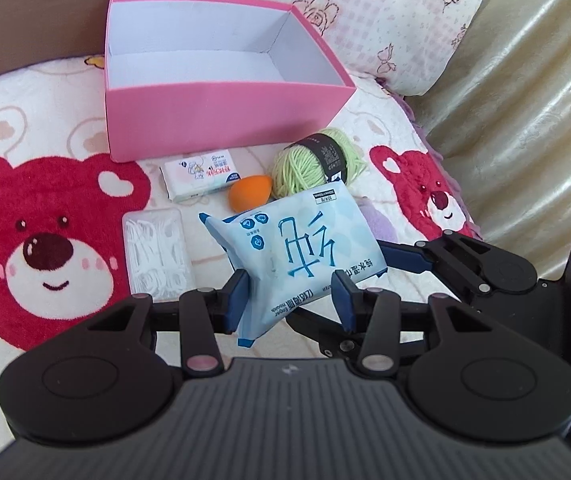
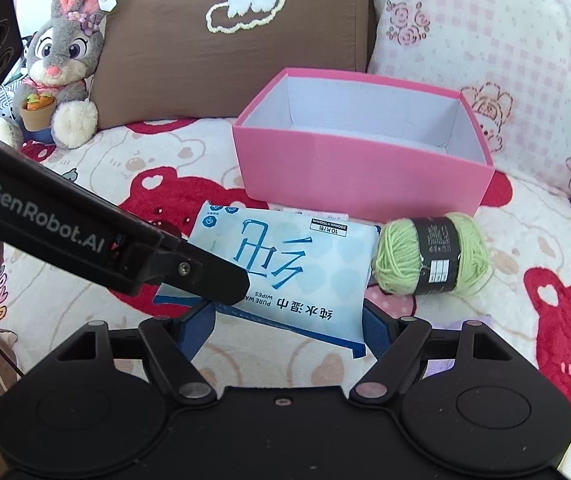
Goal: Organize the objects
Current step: 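Carry the wet-wipes pack with the left gripper over the pink box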
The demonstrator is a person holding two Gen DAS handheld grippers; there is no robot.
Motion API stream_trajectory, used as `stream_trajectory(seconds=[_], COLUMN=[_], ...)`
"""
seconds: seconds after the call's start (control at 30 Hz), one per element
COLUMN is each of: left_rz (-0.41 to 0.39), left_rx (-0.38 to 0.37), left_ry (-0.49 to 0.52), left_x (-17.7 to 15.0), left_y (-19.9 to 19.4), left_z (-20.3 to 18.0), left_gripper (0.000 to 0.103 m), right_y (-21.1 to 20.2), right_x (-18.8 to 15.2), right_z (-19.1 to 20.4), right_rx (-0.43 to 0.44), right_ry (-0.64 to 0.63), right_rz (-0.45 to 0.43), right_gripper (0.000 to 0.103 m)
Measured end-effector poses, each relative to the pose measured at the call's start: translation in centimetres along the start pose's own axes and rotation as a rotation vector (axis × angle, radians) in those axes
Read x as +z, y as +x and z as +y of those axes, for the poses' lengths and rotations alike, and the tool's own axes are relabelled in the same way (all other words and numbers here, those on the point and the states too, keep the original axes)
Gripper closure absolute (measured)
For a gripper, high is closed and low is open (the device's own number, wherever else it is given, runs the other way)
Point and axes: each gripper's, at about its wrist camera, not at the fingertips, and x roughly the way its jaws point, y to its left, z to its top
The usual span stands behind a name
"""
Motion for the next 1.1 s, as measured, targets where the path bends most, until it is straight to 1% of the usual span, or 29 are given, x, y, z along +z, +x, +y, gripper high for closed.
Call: stream_trajectory(seconds=[0.23, 0.63, 0.9, 1.1], left_rz=[-0.031, -0.045, -0.040, -0.067], left_rx=[0.000, 0.003, -0.002, 0.010], left_ry=[0.039, 0.076, 0.084, 0.121], left_x=[0.5, 1.2, 2.7, 4.1], left_y=[-1.7, -3.1, -3.5, -4.2], left_z=[-0.7, -1.4, -1.9, -2.7], left_gripper=[0.059, 0.059, 0.059, 0.059], right_y=[-1.2, -2.5, -2.9, -3.0], right_x=[0.8, 1.8, 3.1, 4.7], right_z=[0.9, 1.7, 2.0, 1.1], right_rx=[-0.028, -0.062, -0.103, -0.082], right_ry=[-0.034, -0.081, -0.188, -0.158], right_rz=[-0.035, -0.076, -0.077, -0.085], right_gripper=[0.022, 0.022, 0.022, 0.022])
